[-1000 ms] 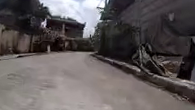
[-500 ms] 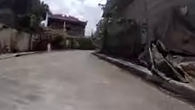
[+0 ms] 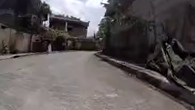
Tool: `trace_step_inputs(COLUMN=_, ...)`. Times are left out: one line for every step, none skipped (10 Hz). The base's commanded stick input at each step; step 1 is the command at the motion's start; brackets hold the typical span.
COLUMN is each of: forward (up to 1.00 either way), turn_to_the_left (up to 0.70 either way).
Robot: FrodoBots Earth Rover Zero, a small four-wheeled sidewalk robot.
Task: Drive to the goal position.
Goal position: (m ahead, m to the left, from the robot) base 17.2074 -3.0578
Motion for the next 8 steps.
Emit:
trace_step_inputs(forward=1.00, turn_to_the_left=0.00)
trace_step_inputs(forward=1.00, turn_to_the_left=0.12)
trace_step_inputs(forward=1.00, turn_to_the_left=0.33)
trace_step_inputs(forward=1.00, turn_to_the_left=0.36)
trace_step_inputs(forward=1.00, turn_to_the_left=0.06)
trace_step_inputs(forward=1.00, turn_to_the_left=0.00)
trace_step_inputs(forward=1.00, turn_to_the_left=0.00)
trace_step_inputs(forward=1.00, turn_to_the_left=0.00)
